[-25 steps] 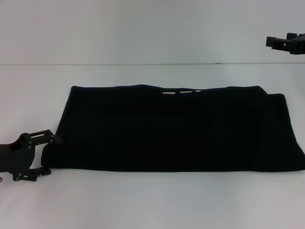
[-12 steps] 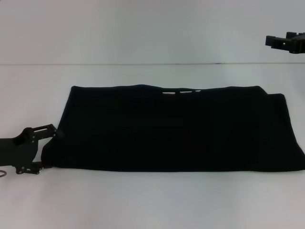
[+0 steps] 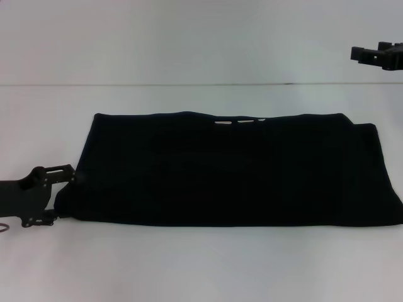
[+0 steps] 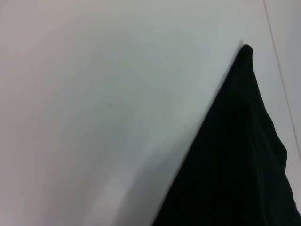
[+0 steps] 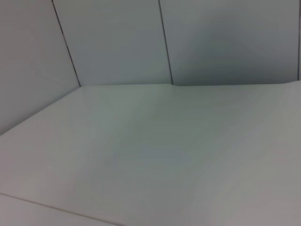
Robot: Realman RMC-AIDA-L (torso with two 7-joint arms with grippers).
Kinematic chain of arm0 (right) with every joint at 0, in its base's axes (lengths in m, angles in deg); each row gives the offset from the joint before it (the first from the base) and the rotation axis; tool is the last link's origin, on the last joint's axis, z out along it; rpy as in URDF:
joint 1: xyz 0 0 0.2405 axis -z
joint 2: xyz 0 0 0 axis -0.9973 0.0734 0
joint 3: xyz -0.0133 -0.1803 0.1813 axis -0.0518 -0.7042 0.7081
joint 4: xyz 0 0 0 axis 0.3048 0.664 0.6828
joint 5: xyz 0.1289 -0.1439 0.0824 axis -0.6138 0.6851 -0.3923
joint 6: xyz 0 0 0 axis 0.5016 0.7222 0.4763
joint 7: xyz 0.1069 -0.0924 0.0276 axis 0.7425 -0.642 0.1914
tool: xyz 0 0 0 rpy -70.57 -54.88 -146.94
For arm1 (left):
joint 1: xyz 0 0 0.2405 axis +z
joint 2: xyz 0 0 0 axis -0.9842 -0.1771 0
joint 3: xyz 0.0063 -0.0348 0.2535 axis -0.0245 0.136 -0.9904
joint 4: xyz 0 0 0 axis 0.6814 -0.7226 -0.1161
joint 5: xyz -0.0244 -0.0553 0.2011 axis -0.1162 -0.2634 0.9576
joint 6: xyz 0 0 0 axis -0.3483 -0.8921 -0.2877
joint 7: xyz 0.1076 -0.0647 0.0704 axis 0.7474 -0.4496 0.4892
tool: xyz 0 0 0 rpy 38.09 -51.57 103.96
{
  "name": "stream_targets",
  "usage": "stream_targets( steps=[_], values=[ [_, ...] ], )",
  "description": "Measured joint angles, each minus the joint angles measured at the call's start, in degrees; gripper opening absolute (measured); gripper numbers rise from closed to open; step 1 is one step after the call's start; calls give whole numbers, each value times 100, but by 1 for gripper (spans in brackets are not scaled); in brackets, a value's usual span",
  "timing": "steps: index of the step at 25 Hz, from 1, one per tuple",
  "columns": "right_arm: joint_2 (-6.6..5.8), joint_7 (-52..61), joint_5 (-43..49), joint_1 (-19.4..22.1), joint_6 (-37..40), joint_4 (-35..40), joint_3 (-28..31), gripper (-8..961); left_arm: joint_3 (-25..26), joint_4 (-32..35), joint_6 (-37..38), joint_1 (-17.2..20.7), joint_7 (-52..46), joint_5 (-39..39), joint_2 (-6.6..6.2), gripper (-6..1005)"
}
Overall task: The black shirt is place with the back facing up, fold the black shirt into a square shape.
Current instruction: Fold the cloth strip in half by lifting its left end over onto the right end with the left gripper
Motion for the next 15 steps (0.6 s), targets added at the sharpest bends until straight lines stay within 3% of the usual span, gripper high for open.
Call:
stream_targets(
  steps=[9, 15],
  values=[
    [7, 1, 0, 0, 0, 62, 0, 778, 33, -21, -10, 46, 134, -9, -1, 773],
    [9, 1, 0, 0, 0, 62, 0, 778, 15, -21, -27, 42, 198, -9, -1, 497]
  ],
)
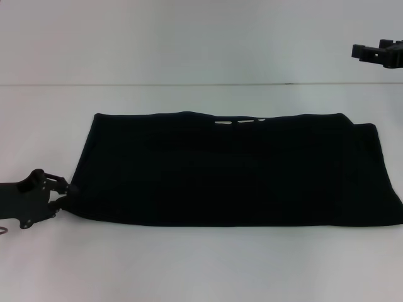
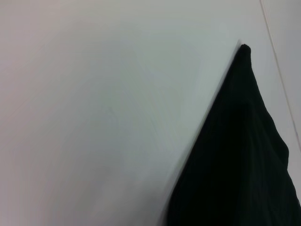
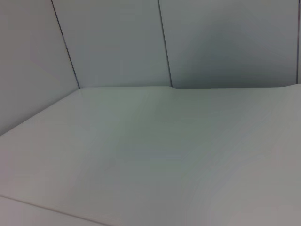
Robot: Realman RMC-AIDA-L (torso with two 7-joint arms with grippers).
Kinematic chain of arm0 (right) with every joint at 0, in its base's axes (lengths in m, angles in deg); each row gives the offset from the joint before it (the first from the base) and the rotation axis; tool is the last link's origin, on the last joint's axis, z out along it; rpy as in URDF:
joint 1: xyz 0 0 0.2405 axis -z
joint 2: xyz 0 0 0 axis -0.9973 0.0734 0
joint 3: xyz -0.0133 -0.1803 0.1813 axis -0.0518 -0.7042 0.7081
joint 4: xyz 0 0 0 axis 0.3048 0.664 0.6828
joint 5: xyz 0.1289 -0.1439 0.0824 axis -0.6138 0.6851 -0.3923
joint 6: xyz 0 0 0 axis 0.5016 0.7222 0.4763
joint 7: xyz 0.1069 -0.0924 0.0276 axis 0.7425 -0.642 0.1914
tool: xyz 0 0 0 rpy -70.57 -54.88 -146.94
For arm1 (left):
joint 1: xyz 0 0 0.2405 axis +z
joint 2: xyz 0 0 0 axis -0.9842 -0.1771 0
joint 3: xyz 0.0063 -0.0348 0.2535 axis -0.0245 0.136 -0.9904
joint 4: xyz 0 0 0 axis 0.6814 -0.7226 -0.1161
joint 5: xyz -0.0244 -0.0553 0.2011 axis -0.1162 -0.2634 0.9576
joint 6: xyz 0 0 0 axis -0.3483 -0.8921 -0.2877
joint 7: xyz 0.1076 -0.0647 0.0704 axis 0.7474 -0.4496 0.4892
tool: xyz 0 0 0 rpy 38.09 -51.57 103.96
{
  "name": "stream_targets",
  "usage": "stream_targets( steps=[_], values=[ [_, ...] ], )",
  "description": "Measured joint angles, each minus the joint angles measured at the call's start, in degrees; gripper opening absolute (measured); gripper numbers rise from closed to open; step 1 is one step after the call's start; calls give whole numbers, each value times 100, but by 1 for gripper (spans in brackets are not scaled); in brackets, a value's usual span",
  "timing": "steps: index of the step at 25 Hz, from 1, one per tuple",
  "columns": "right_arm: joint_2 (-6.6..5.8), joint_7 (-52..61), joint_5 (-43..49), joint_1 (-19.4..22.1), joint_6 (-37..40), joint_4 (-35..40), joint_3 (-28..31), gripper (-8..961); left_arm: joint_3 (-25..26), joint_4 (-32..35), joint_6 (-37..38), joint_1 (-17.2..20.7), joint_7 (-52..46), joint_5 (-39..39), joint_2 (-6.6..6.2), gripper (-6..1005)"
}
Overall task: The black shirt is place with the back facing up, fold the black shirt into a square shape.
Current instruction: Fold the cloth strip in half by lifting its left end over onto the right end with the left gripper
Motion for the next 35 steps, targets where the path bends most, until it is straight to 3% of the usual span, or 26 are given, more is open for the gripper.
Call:
stream_targets(
  steps=[10, 20, 26, 31, 35],
  values=[
    [6, 0, 0, 18, 0, 0, 0, 779, -27, -40, -122, 10, 99, 0, 9, 69],
    [11, 0, 0, 28, 0, 0, 0, 778, 51, 49, -92, 69, 472, 6, -8, 30],
    [17, 0, 0, 28, -14, 0, 0, 778, 458, 143, 23, 190, 974, -9, -67, 29],
    [11, 0, 0, 25, -21, 0, 0, 778, 502, 512, 93, 425, 1126, -8, -93, 29],
    [3, 2, 0, 2, -20, 0, 7, 778, 764, 960, 206, 651, 1165, -43, -189, 30]
  ],
)
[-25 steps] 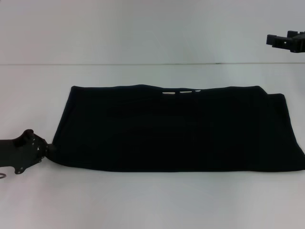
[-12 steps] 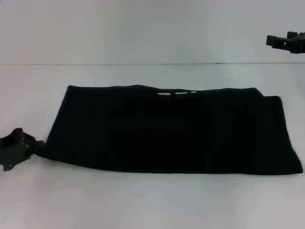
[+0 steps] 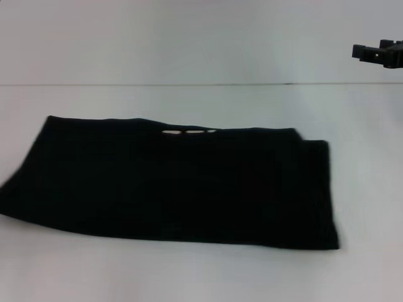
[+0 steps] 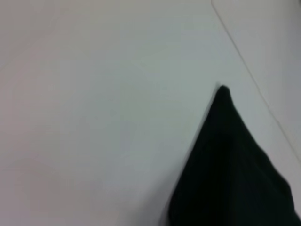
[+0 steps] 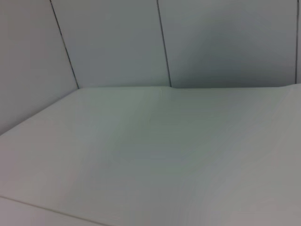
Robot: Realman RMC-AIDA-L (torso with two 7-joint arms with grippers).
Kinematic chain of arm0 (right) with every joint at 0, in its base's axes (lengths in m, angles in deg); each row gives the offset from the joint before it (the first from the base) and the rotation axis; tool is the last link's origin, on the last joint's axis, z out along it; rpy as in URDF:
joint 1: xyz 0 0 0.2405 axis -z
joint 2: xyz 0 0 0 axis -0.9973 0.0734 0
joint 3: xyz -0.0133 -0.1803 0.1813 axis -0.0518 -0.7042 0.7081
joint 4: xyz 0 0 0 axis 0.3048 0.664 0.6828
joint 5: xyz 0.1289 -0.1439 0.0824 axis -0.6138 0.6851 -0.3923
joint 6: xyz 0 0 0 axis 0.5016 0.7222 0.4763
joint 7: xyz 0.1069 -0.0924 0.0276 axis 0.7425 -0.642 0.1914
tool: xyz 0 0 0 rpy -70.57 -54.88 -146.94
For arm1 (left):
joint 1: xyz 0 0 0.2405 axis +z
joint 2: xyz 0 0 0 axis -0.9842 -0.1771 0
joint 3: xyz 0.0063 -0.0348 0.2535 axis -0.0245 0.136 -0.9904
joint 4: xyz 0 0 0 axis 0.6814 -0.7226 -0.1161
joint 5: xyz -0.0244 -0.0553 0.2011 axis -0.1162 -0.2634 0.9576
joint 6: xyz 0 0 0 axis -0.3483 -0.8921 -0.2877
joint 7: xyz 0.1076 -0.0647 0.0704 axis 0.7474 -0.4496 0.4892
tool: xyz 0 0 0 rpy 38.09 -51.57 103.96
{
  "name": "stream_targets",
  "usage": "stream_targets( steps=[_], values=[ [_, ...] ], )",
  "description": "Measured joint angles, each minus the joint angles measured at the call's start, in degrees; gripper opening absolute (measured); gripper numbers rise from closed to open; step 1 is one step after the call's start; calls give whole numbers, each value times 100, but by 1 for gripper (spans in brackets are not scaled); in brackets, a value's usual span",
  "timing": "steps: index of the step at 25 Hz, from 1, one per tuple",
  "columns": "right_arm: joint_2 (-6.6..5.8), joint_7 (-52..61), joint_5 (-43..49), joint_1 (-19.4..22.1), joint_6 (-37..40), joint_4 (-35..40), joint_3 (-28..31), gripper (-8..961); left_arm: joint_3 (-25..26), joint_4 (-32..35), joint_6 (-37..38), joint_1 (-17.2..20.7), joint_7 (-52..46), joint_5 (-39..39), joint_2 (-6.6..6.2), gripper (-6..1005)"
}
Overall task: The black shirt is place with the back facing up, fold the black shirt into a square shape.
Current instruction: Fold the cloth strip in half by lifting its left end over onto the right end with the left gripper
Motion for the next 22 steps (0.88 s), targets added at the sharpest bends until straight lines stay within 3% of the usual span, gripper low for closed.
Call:
stream_targets(
  steps=[6, 9, 11, 13, 16, 17, 18, 19, 22],
  values=[
    [-4, 0, -164, 42, -90, -66, 11, 778, 499, 234, 830, -61, 277, -579, -233, 29],
    [1, -2, -282, 111, -142, -62, 10, 777, 351, 171, 1431, -357, 418, -1154, -272, 29],
    [1, -4, -384, 192, -205, -28, 15, 777, -2, 39, 1671, -665, 485, -1457, -228, 30],
    [-19, -8, -520, 290, -227, 9, 17, 777, -453, -148, 1725, -977, 545, -1667, -126, 30],
    [-100, -15, -793, 495, -248, 83, 31, 777, -1206, -518, 1559, -1556, 768, -1837, 135, 30],
    [-138, -18, -888, 570, -229, 99, 43, 777, -1460, -659, 1435, -1765, 868, -1842, 259, 36],
    [-183, -19, -987, 640, -208, 111, 58, 777, -1832, -857, 1203, -2025, 1035, -1852, 488, 42],
    [-224, -19, -1085, 714, -177, 119, 70, 777, -1854, -867, 1183, -2040, 1045, -1854, 508, 48],
    [-307, -34, -1310, 906, -76, 137, 81, 777, -2299, -1084, 754, -2245, 1393, -1863, 1025, 66]
  ],
)
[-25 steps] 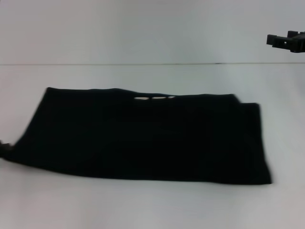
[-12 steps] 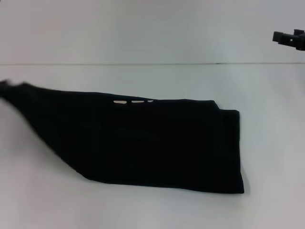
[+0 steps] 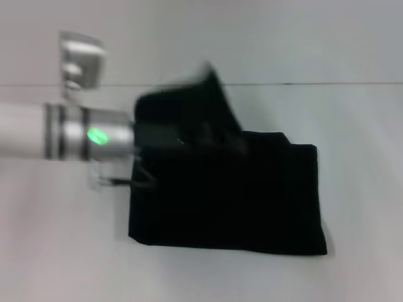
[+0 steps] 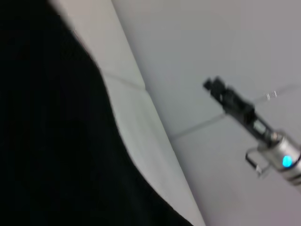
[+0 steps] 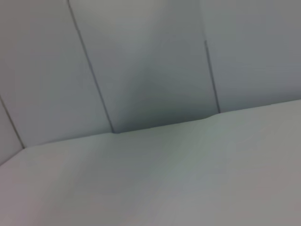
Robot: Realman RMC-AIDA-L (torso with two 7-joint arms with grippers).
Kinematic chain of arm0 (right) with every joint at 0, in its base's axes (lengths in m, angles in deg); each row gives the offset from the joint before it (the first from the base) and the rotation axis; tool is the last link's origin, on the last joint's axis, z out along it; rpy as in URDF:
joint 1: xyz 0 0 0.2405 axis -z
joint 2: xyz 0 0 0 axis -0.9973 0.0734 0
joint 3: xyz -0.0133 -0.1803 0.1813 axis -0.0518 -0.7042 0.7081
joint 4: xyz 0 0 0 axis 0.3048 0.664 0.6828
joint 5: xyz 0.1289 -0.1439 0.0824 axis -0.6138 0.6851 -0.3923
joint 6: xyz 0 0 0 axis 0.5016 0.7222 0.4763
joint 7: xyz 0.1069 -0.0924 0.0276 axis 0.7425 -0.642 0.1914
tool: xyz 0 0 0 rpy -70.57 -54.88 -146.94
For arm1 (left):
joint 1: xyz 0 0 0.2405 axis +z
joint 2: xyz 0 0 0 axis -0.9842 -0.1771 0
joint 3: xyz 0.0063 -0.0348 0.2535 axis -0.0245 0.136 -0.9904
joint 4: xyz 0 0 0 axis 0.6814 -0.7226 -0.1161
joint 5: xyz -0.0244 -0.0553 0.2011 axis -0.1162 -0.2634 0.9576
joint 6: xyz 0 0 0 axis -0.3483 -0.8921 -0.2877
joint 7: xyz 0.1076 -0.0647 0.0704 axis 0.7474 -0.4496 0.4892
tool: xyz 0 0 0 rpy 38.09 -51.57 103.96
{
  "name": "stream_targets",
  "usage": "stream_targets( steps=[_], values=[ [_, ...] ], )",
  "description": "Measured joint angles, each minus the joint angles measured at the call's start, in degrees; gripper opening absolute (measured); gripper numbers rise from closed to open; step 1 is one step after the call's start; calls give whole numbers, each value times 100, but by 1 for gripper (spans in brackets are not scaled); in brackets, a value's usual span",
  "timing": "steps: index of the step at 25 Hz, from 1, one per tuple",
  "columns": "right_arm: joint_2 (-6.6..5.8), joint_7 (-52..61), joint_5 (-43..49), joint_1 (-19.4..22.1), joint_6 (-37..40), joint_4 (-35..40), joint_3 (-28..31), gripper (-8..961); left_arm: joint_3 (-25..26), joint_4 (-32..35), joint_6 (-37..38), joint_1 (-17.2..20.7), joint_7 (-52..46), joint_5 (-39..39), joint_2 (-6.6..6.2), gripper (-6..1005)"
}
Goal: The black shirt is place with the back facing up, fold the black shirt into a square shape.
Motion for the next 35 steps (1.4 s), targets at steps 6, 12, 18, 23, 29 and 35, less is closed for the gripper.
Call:
stream_targets(
  steps=[6, 12, 18, 23, 29, 35],
  values=[
    [-72, -46, -109, 140, 12, -27, 1, 777, -430, -1070, -608, -169, 1132, -368, 356, 103],
    [-91, 60, 85, 107, 174, -55, -71, 776, -416, -1661, -568, -5, 2295, -1016, 390, 139],
    [-204, 870, 543, 1, 407, -89, -226, 776, -408, -1578, 348, 71, 2735, -1170, 369, 229],
    [-363, 1732, 1025, -234, 999, -349, -376, 776, -447, -937, 604, 351, 3026, -1219, 344, 304],
    [-441, 2396, 1408, -558, 1808, -801, -577, 776, -655, -379, 490, 740, 3788, -1144, 135, 686],
    [-396, 2739, 1520, -809, 2078, -1186, -947, 775, -1116, 8, 487, 1032, 4483, -926, -68, 901]
  ],
)
